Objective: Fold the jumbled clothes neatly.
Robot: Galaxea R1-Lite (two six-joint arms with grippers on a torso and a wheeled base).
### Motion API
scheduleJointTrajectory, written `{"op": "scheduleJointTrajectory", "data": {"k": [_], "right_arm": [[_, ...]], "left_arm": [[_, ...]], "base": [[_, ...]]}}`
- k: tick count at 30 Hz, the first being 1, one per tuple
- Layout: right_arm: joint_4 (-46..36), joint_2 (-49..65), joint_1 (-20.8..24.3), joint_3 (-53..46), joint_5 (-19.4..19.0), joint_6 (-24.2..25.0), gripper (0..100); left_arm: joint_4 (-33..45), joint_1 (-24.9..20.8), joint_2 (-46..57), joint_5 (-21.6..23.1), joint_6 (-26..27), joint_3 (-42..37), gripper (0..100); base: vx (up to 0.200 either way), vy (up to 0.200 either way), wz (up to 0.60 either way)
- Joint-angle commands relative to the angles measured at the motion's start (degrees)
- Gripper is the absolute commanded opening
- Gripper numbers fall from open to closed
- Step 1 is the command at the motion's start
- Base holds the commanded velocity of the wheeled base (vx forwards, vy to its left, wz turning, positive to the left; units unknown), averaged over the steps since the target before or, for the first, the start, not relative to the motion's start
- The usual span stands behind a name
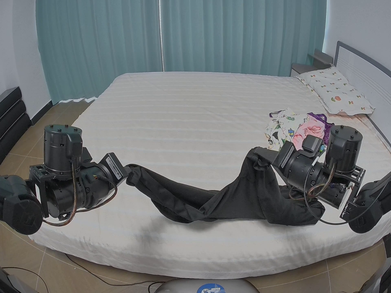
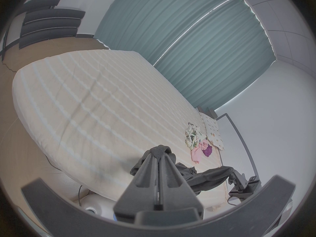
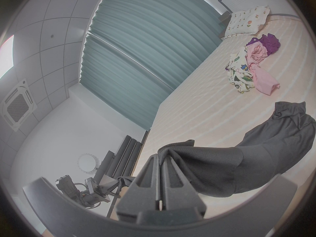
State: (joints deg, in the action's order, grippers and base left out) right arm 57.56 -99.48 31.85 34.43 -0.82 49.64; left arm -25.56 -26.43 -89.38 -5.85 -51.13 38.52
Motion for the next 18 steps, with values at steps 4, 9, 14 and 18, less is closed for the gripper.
{"op": "scheduleJointTrajectory", "data": {"k": [4, 9, 14, 18], "right_arm": [[0.0, 4.8, -0.5, -4.3, -0.6, 0.0, 0], [0.0, 11.1, -0.4, -8.4, -1.1, 0.2, 0], [-0.3, 20.6, 0.1, -11.3, -3.2, 0.2, 0], [-0.7, 28.4, -0.5, -11.0, -5.5, 0.3, 0]], "left_arm": [[0.3, -0.6, 1.7, 0.0, 0.0, -1.2, 0], [0.3, -2.8, 4.9, 0.1, 0.0, -2.3, 0], [0.3, -4.2, 9.2, 0.1, 0.0, -2.4, 0], [0.3, -4.0, 13.0, 0.8, 0.1, -0.3, 0]], "base": [[-0.200, 0.000, 0.00], [-0.200, 0.000, 0.00], [-0.160, 0.000, 0.00], [0.000, 0.000, 0.00]]}}
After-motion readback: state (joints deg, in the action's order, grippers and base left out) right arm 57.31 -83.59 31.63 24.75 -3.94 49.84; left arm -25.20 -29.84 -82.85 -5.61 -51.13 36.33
